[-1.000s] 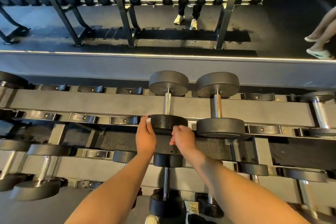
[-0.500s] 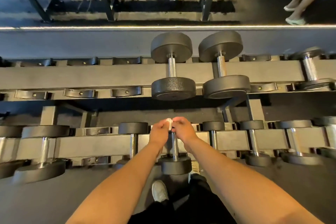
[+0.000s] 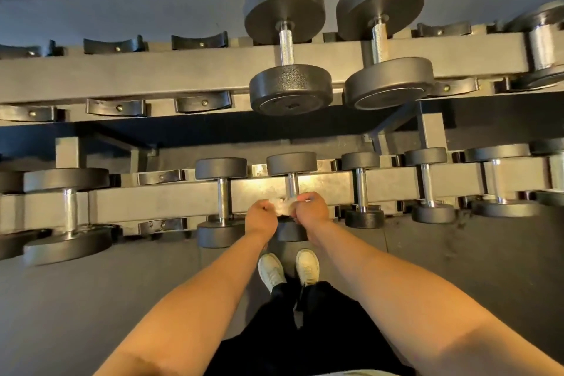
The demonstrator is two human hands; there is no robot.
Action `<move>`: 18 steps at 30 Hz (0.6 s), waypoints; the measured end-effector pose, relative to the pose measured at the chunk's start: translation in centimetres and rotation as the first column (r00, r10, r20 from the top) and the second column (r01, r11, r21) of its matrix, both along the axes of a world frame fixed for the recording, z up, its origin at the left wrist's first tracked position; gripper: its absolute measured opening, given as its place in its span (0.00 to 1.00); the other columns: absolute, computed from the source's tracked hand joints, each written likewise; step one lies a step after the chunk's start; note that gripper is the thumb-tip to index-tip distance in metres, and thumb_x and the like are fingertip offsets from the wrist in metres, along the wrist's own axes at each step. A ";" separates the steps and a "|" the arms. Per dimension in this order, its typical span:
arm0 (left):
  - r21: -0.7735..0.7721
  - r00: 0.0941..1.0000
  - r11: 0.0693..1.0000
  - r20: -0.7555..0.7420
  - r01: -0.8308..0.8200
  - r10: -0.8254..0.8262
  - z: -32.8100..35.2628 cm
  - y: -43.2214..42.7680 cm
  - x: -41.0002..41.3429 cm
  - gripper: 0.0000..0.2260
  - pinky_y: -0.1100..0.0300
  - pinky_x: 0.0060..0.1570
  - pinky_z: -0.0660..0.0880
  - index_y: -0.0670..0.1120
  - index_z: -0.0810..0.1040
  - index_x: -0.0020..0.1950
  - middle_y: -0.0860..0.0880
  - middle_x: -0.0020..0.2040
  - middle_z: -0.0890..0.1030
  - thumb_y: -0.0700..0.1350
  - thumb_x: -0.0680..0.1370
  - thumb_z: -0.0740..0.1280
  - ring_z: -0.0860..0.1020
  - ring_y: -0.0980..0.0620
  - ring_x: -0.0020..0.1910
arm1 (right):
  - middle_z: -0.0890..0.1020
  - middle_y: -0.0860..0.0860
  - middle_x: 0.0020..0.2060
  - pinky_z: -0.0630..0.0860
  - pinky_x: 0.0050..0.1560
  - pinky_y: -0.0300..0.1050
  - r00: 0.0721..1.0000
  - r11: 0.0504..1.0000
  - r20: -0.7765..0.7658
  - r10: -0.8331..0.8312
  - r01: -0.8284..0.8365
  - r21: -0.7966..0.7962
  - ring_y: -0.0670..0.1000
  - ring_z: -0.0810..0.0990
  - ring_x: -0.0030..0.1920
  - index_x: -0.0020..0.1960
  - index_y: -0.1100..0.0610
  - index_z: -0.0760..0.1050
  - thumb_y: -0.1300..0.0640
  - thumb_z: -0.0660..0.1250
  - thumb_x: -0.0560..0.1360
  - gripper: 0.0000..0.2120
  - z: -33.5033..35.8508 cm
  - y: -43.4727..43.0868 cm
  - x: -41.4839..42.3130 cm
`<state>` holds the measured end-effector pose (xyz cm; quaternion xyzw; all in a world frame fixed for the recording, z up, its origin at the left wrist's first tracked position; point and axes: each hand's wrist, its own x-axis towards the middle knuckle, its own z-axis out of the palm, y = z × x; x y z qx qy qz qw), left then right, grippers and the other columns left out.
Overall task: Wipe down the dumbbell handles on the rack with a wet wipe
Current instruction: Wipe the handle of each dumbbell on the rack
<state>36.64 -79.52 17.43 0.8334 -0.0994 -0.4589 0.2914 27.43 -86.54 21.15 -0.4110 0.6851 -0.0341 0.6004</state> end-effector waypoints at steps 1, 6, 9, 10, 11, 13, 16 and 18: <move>-0.014 0.999 1.000 -0.037 -0.013 0.012 -0.1 0.1 -0.4 0.10 0.46 0.60 0.77 0.44 0.78 0.61 0.38 0.57 0.82 0.43 0.84 0.59 0.81 0.39 0.56 | 0.81 0.58 0.51 0.79 0.46 0.49 1.000 1.000 -0.005 -0.016 0.016 0.012 0.56 0.80 0.48 0.49 0.52 0.74 0.68 0.64 0.72 0.13 -0.7 -0.1 -0.3; -0.220 0.988 0.975 -0.153 -0.011 -0.023 -0.7 0.1 -1.9 0.19 0.57 0.53 0.79 0.56 0.68 0.70 0.50 0.56 0.77 0.44 0.81 0.67 0.80 0.47 0.49 | 0.82 0.56 0.44 0.79 0.46 0.46 0.979 0.979 0.065 -0.192 0.187 0.081 0.50 0.79 0.40 0.55 0.57 0.76 0.66 0.64 0.78 0.09 -3.9 -1.2 -1.5; -0.234 0.983 0.970 -0.149 0.066 -0.103 -2.2 -0.4 -2.5 0.15 0.62 0.48 0.80 0.60 0.72 0.62 0.48 0.54 0.80 0.44 0.80 0.70 0.81 0.49 0.45 | 0.84 0.59 0.51 0.81 0.51 0.52 0.969 0.971 0.085 -0.231 0.225 0.076 0.55 0.82 0.45 0.54 0.55 0.77 0.66 0.63 0.77 0.10 -5.9 -1.5 -1.6; -0.219 0.983 0.971 -0.136 0.094 -0.126 -2.8 -0.5 -2.8 0.16 0.56 0.53 0.80 0.61 0.73 0.58 0.47 0.54 0.81 0.43 0.78 0.72 0.82 0.47 0.48 | 0.84 0.60 0.51 0.82 0.50 0.53 0.965 0.967 0.086 -0.248 0.241 0.079 0.56 0.82 0.46 0.53 0.55 0.77 0.68 0.63 0.76 0.11 -6.3 -1.5 -1.6; -0.208 0.981 0.970 -0.122 0.125 -0.153 -3.6 -0.6 -2.9 0.17 0.52 0.57 0.79 0.62 0.74 0.56 0.47 0.54 0.81 0.42 0.77 0.73 0.82 0.45 0.51 | 0.84 0.59 0.51 0.83 0.49 0.54 0.960 0.962 0.086 -0.266 0.259 0.082 0.57 0.82 0.46 0.53 0.55 0.77 0.69 0.62 0.76 0.12 -6.7 -1.6 -1.6; -0.160 0.960 0.956 -0.095 0.247 -0.264 -4.3 -0.7 -3.1 0.19 0.58 0.56 0.75 0.56 0.74 0.62 0.49 0.55 0.80 0.40 0.76 0.74 0.80 0.47 0.56 | 0.83 0.58 0.50 0.82 0.45 0.50 0.956 0.957 0.078 -0.285 0.278 0.088 0.55 0.82 0.46 0.55 0.56 0.77 0.68 0.62 0.77 0.12 -7.5 -1.7 -1.8; -0.103 0.940 0.935 -0.018 0.338 -0.342 -4.9 -1.5 -2.7 0.18 0.64 0.52 0.69 0.49 0.75 0.66 0.49 0.56 0.80 0.41 0.78 0.72 0.78 0.50 0.56 | 0.83 0.59 0.51 0.80 0.43 0.46 0.955 0.956 0.105 -0.279 0.265 0.126 0.55 0.81 0.45 0.55 0.58 0.77 0.66 0.62 0.78 0.09 -8.8 -1.8 -1.9; -0.073 0.958 0.955 0.030 0.287 -0.285 -5.7 -1.8 -2.3 0.09 0.61 0.53 0.71 0.48 0.79 0.60 0.47 0.56 0.82 0.42 0.80 0.67 0.79 0.48 0.56 | 0.83 0.58 0.52 0.78 0.45 0.46 0.967 0.971 0.120 -0.223 0.209 0.118 0.54 0.80 0.47 0.53 0.55 0.76 0.65 0.62 0.79 0.08 -9.6 -1.7 -1.9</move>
